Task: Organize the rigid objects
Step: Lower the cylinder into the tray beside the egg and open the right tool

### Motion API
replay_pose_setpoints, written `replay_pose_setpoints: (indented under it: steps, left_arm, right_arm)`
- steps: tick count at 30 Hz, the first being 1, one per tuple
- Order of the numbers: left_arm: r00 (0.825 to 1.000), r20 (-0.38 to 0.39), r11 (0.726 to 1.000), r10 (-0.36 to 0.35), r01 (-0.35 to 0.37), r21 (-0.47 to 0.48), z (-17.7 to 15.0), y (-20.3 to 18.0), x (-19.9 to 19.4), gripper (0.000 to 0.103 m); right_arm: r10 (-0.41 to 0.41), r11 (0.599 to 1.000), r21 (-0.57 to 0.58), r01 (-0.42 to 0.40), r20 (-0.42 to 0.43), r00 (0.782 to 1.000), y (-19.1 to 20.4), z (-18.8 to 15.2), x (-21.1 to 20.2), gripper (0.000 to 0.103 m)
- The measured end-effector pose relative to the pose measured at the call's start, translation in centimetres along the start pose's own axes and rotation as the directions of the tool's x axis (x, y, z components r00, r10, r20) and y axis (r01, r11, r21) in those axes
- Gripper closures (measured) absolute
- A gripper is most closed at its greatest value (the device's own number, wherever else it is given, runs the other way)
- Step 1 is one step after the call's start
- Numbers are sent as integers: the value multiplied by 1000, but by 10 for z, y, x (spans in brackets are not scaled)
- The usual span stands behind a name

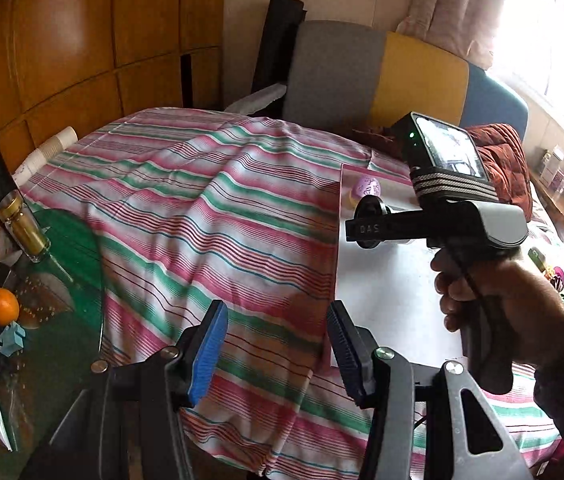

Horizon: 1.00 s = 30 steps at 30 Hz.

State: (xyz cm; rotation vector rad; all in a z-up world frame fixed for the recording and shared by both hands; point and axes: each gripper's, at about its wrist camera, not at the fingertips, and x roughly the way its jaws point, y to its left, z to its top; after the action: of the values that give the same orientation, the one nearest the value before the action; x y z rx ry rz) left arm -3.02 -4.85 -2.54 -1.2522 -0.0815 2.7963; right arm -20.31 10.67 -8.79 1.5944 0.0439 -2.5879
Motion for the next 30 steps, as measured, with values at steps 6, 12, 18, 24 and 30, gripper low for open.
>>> replay_pose_setpoints:
  steps: [6, 12, 18, 24, 30]
  left_arm:
    - [1000, -3, 1000, 0, 0, -9, 2, 3, 1, 51]
    - [1000, 3, 1000, 0, 0, -8, 2, 1, -1, 51]
    - [1000, 10, 1000, -5, 5, -2, -1, -4, -7, 51]
    - [1000, 22, 1000, -4, 4, 10, -2, -8, -14, 51]
    - [999, 33, 1000, -5, 4, 18, -1, -10, -20, 51]
  right_arm:
    - [36, 999, 1, -36, 40, 999, 1, -1, -9, 24]
    - [43, 999, 5, -43, 83, 996, -3, -7, -28, 23]
    - [42, 999, 22, -46, 125, 991, -7, -17, -49, 23]
    - [20, 1000, 18, -24, 177, 984, -7, -30, -71, 21]
    - [-3, 1000, 25, -3, 233, 973, -12, -50, -97, 19]
